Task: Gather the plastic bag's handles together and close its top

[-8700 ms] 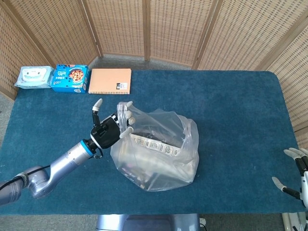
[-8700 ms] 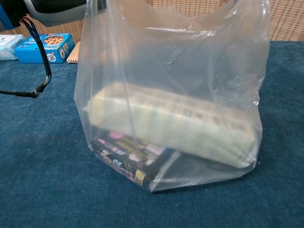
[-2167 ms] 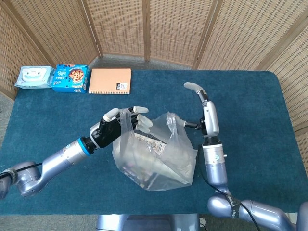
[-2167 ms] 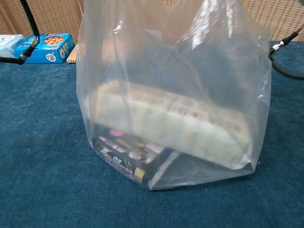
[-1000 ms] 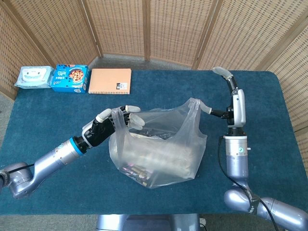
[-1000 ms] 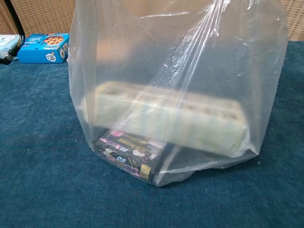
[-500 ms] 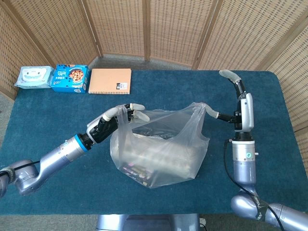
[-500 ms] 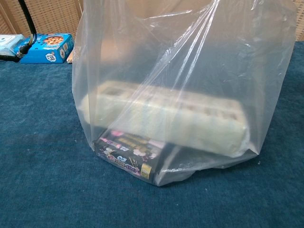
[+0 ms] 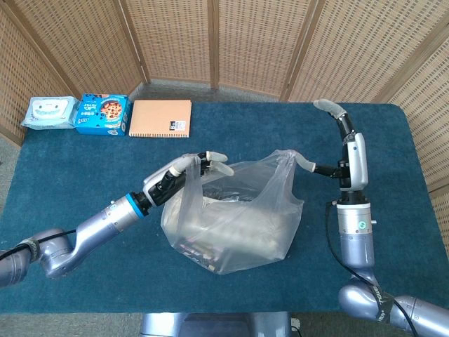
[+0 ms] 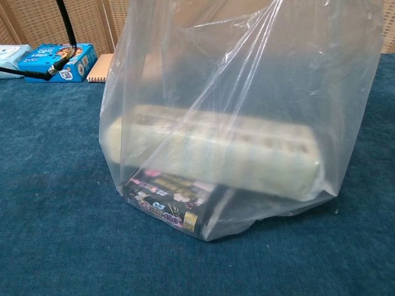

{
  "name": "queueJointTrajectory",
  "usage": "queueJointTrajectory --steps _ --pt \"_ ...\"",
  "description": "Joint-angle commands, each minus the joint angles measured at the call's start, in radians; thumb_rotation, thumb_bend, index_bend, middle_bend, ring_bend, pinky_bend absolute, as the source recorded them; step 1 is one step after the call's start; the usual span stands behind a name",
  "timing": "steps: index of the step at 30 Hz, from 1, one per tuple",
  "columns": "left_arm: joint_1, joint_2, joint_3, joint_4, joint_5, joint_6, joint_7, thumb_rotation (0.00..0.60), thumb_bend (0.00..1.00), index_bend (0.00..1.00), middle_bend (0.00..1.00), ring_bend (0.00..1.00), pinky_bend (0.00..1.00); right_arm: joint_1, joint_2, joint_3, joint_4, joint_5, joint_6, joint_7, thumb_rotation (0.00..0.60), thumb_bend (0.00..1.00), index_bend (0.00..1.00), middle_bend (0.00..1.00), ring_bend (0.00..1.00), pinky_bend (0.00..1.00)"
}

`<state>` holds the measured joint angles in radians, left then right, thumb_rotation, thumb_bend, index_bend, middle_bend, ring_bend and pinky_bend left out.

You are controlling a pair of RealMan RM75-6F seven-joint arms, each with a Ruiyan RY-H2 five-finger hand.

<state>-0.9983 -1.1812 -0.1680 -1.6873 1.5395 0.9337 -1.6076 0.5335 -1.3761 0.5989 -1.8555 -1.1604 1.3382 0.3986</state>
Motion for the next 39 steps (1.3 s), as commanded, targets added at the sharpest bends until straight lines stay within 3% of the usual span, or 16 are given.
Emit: queueJointTrajectory --steps 1,14,39 --pt "-0.008 -0.012 -0.011 0.003 -0.008 -0.010 0.014 0.000 0.29 0.18 0.27 0.15 0.13 0.006 0.005 0.000 -0.011 -0.002 -0.003 -0.002 0.543 0.07 0.21 0.23 0.14 0.10" --pt "-0.031 -0.046 -0.033 0.001 -0.009 -0.044 0.011 0.000 0.26 0.18 0.26 0.14 0.13 0.013 0.007 -0.041 -0.068 -0.037 0.008 -0.048 0.544 0.07 0.21 0.23 0.13 0.09" --pt "-0.101 -0.119 -0.055 0.042 0.016 -0.093 -0.062 0.000 0.26 0.18 0.26 0.14 0.13 0.138 -0.041 0.003 -0.043 0.056 -0.037 -0.160 0.546 0.07 0.21 0.23 0.13 0.09"
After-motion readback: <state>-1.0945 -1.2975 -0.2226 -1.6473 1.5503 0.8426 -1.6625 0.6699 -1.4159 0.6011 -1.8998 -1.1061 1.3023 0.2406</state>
